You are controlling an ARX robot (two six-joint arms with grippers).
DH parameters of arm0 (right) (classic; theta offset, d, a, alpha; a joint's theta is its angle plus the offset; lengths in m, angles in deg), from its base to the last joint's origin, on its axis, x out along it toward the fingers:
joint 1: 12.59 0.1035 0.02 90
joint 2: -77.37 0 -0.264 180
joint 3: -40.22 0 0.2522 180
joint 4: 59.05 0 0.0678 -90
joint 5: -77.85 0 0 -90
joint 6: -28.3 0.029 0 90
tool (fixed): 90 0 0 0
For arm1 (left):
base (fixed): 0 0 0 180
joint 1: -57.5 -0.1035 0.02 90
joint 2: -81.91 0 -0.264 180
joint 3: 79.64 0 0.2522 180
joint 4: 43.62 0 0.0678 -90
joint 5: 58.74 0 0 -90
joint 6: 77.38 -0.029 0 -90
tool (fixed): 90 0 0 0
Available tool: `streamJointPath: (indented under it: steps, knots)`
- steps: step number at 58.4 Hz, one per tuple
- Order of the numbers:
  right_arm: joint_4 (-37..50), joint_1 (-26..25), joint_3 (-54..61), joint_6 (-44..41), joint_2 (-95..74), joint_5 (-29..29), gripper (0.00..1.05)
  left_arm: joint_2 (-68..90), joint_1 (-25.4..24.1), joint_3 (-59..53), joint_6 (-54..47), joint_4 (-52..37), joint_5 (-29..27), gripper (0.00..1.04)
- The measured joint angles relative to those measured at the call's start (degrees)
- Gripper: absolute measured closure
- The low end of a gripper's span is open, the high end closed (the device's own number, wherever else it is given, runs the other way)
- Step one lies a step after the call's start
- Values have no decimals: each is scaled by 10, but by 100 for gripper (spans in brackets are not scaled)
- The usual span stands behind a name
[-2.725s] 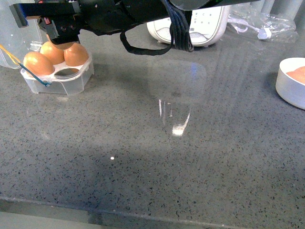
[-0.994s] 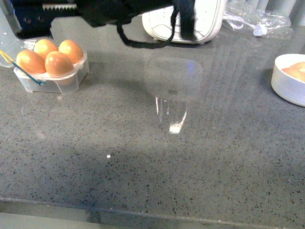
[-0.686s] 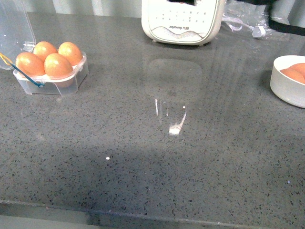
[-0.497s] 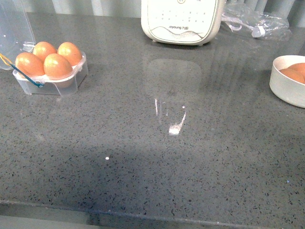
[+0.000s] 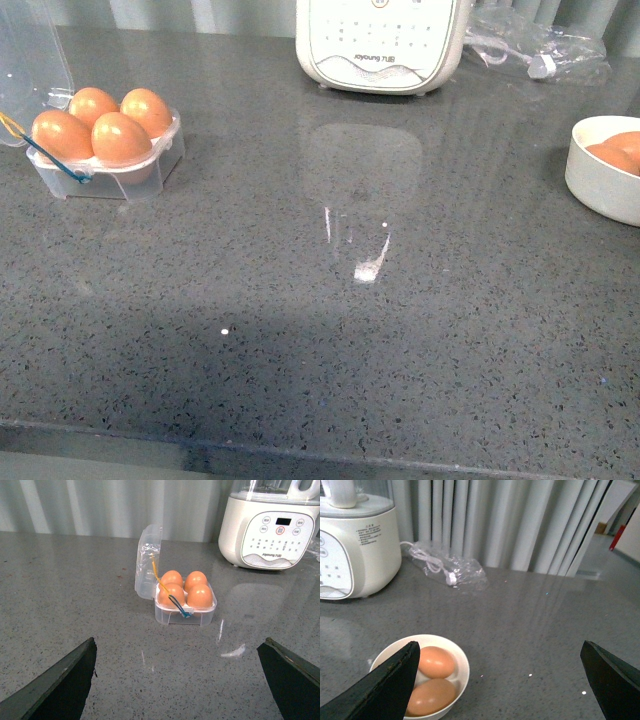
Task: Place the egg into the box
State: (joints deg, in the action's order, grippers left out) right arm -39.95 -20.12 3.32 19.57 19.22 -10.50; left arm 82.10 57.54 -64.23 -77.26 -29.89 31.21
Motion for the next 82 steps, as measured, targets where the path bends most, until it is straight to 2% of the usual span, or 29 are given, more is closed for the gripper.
streamJointPath:
  steps: [6, 19, 24, 26, 36, 41, 44, 50, 57, 82]
  knots:
    - [35, -2, 9, -52, 15, -36, 7, 0, 0, 0, 0, 0, 0, 7]
    - [57, -8, 14, -97, 30, -54, 8, 0, 0, 0, 0, 0, 0, 7]
    - [-5, -17, 23, -20, 55, 50, 22, 0, 0, 0, 0, 0, 0, 7]
    - [-9, -15, 38, 13, 68, 63, 29, 0, 0, 0, 0, 0, 0, 7]
    - [-9, 4, 91, 67, 116, 51, 58, 0, 0, 0, 0, 0, 0, 7]
    - [-10, 17, 123, 77, 149, 39, 79, 0, 0, 0, 0, 0, 0, 7]
    - [-12, 21, 131, 78, 161, 35, 86, 0, 0, 0, 0, 0, 0, 7]
    - [-22, 57, 151, 79, 189, -12, 102, 0, 0, 0, 0, 0, 0, 7]
    - [-34, 73, 168, 81, 220, -13, 102, 0, 0, 0, 0, 0, 0, 7]
    - [-103, 74, 206, 81, 327, -16, 102, 0, 0, 0, 0, 0, 0, 7]
